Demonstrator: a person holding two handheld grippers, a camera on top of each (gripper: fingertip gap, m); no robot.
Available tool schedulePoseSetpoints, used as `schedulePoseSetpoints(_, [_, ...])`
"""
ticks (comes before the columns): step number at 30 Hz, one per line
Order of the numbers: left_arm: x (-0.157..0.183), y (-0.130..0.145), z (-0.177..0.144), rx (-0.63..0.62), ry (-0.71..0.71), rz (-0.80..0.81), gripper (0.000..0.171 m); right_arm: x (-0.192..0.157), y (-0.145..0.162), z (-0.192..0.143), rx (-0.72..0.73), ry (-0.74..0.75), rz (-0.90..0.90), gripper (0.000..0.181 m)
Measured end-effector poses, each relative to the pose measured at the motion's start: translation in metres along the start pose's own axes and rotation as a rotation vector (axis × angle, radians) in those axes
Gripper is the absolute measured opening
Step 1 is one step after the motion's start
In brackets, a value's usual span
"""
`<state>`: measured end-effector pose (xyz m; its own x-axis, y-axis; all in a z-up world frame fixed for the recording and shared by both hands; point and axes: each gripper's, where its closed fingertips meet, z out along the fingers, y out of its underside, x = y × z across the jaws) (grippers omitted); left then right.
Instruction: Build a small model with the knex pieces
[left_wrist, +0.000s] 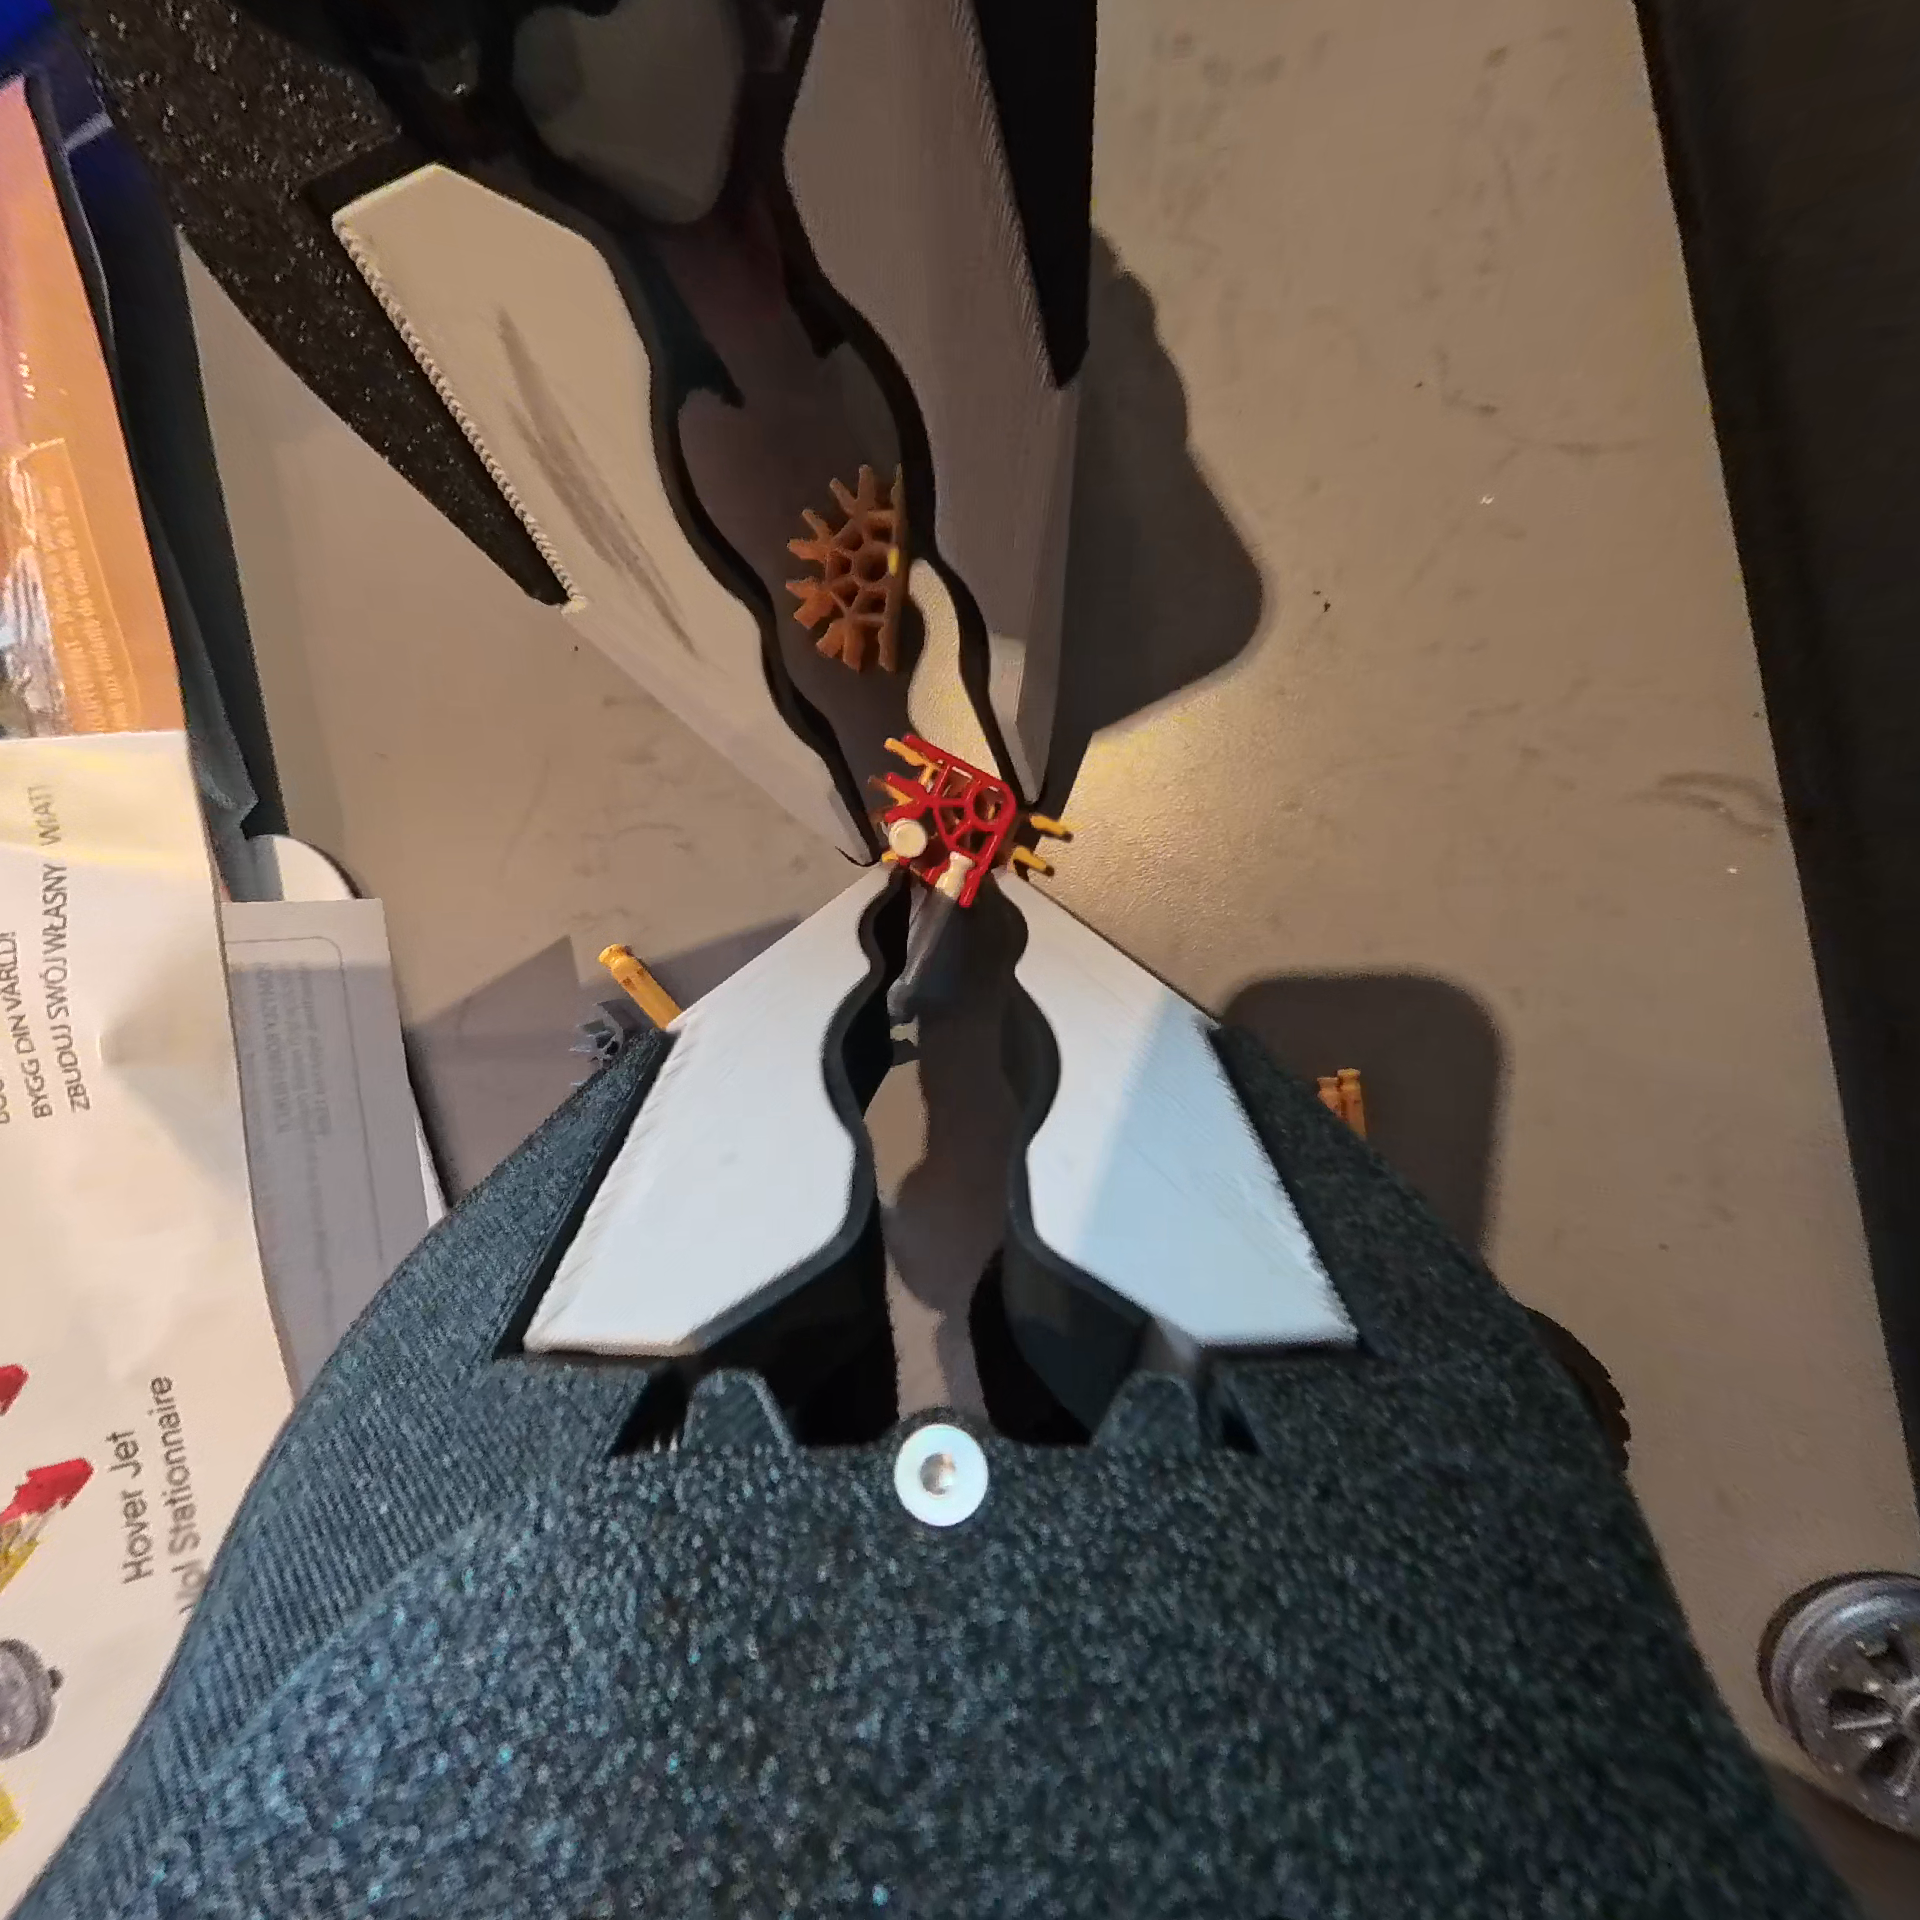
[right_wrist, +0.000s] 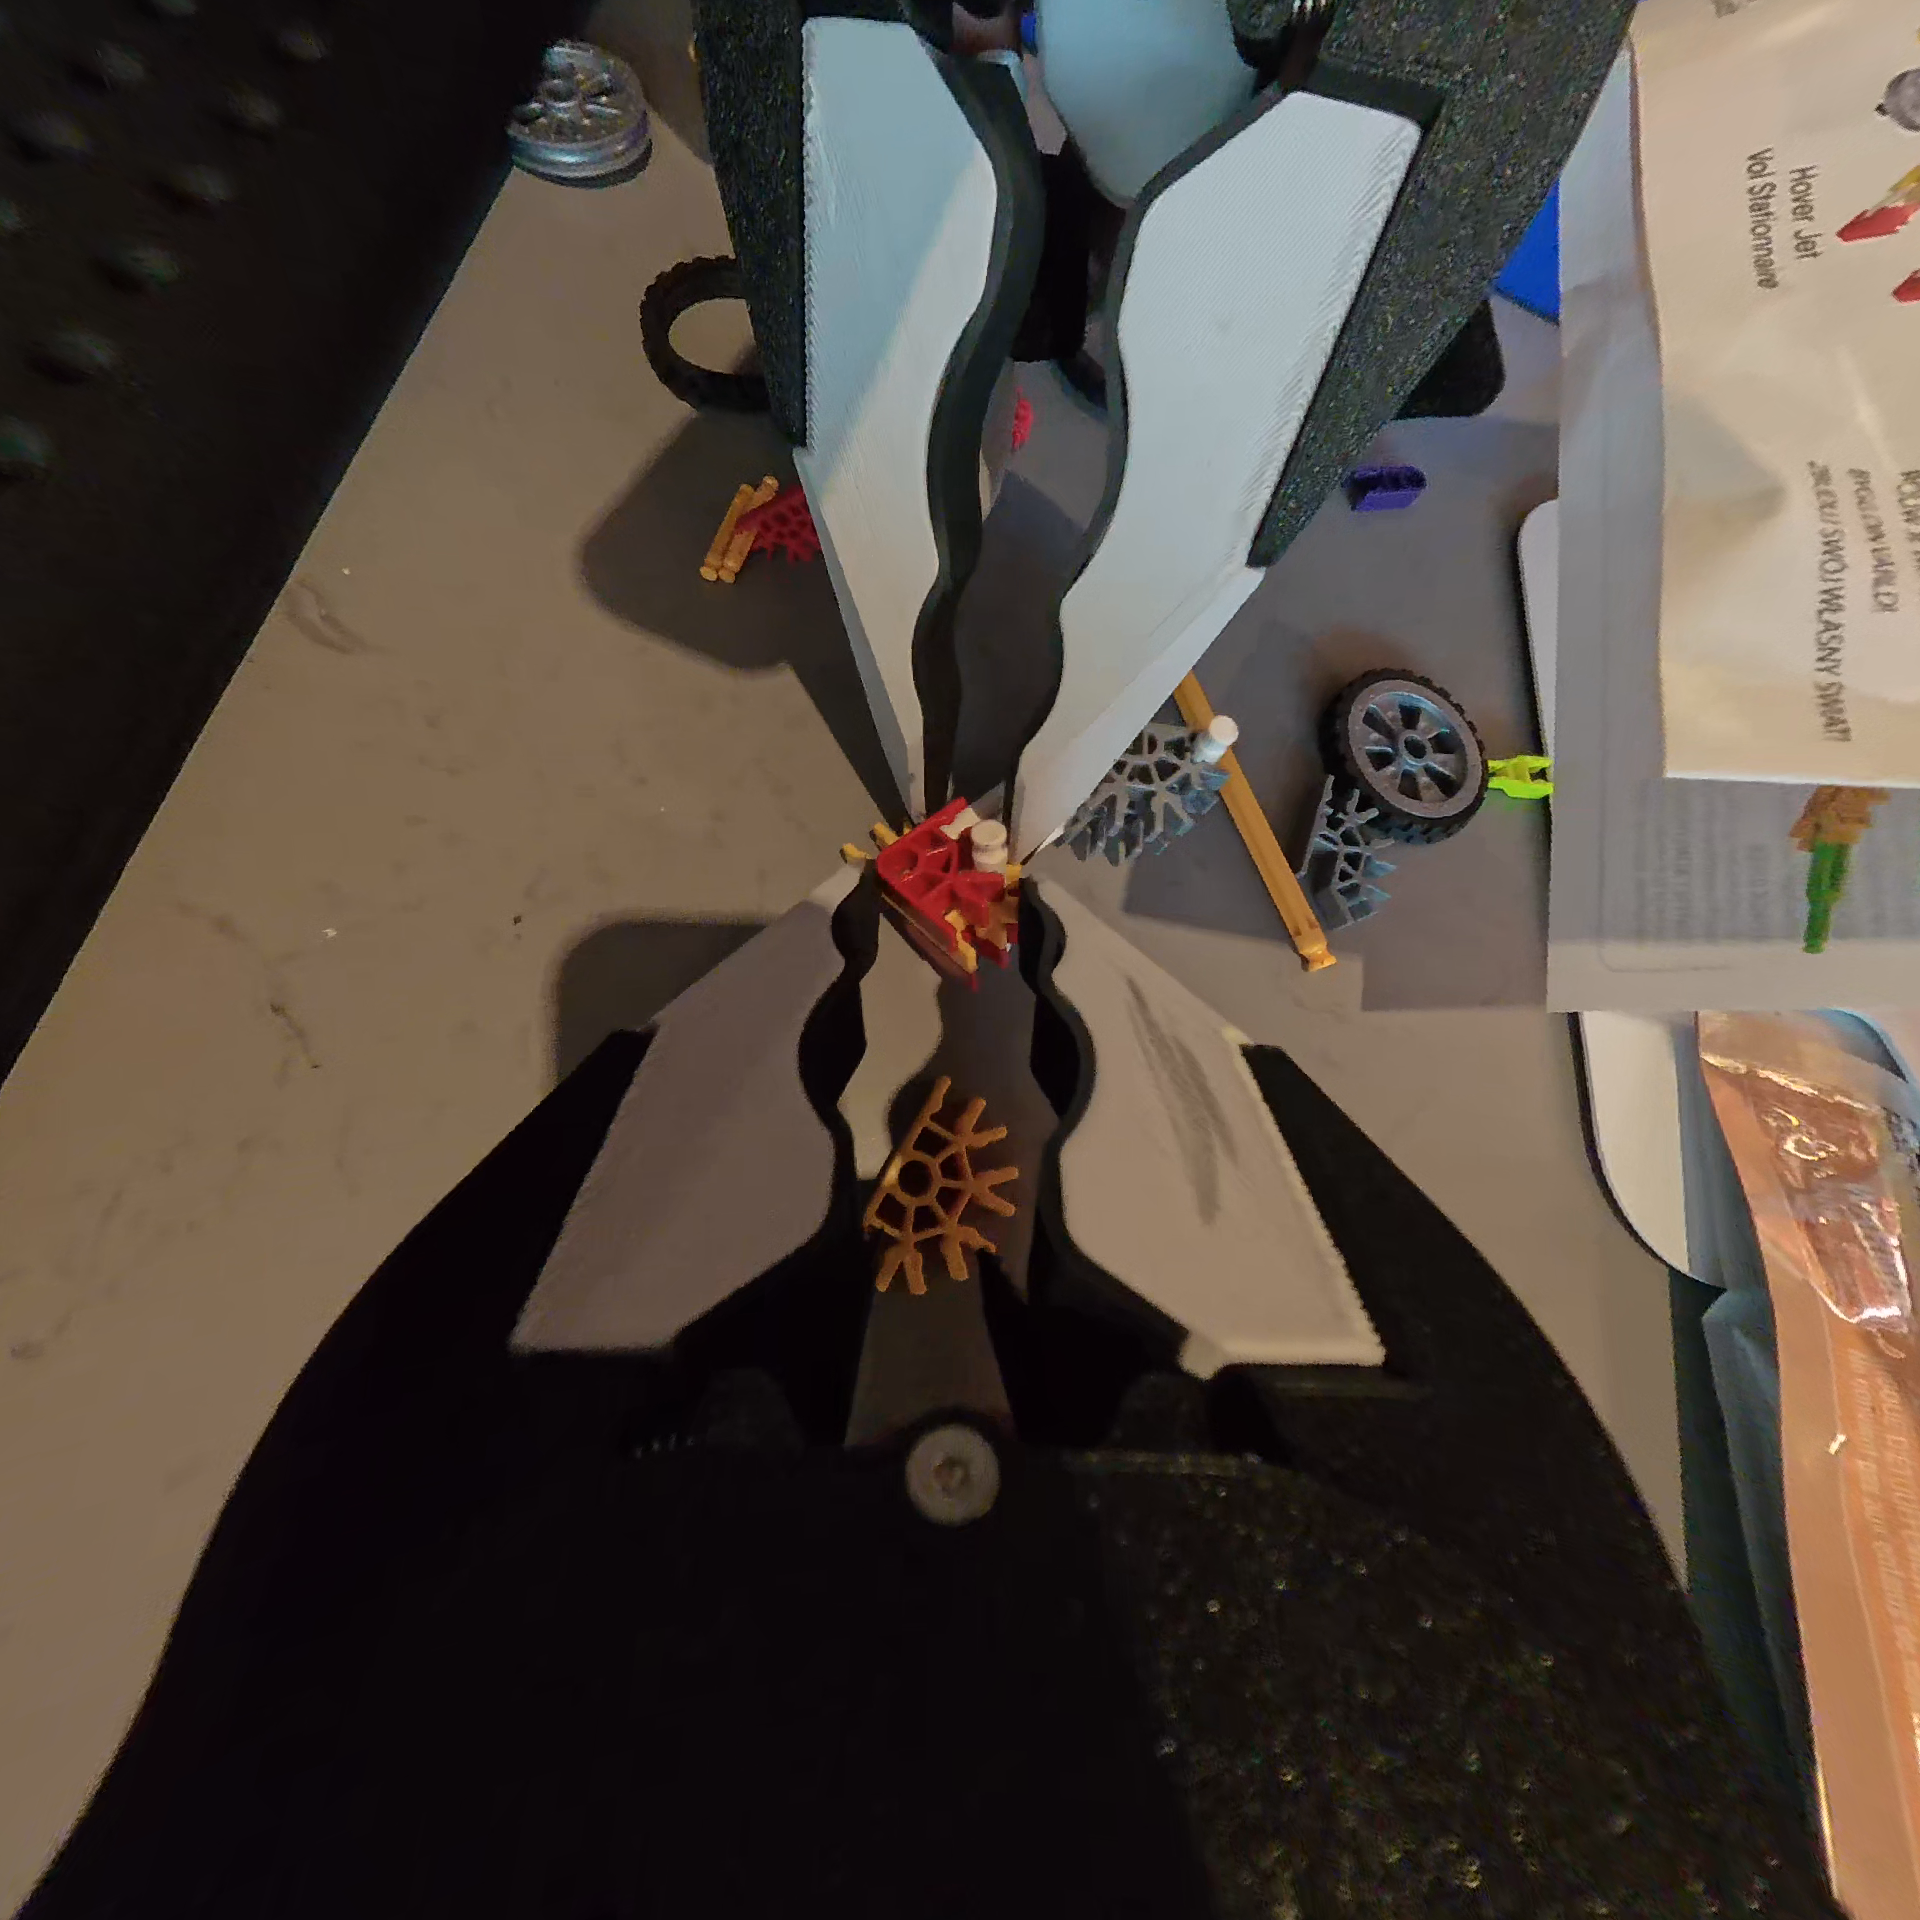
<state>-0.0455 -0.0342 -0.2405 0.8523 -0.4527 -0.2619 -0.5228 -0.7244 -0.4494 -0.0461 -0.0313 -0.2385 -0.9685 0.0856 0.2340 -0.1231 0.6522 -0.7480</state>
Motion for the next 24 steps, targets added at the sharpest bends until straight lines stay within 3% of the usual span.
schedulePoseSetpoints(15, [-0.0008, -0.0006, 0.0009, -0.085, -0.156, -0.061, 0.012, 0.0006, -0.0003, 0.0006, -0.015, 0.013, 0.013, 0.024])
schedulePoseSetpoints(19, [0.0013, -0.0007, 0.0005, -0.075, -0.117, -0.076, 0.016, 0.0001, -0.0005, 0.0009, -0.011, 0.009, 0.012, 0.024])
schedulePoseSetpoints(21, [0.0071, -0.0040, 0.0004, -0.047, -0.045, -0.112, 0.031, 0.0004, 0.0000, 0.0001, -0.012, 0.004, 0.014, 0.024])
schedulePoseSetpoints(24, [0.0021, -0.0031, 0.0006, -0.046, -0.067, -0.109, 0.020, 0.0002, 0.0003, -0.0001, -0.009, 0.000, 0.011, 0.024])
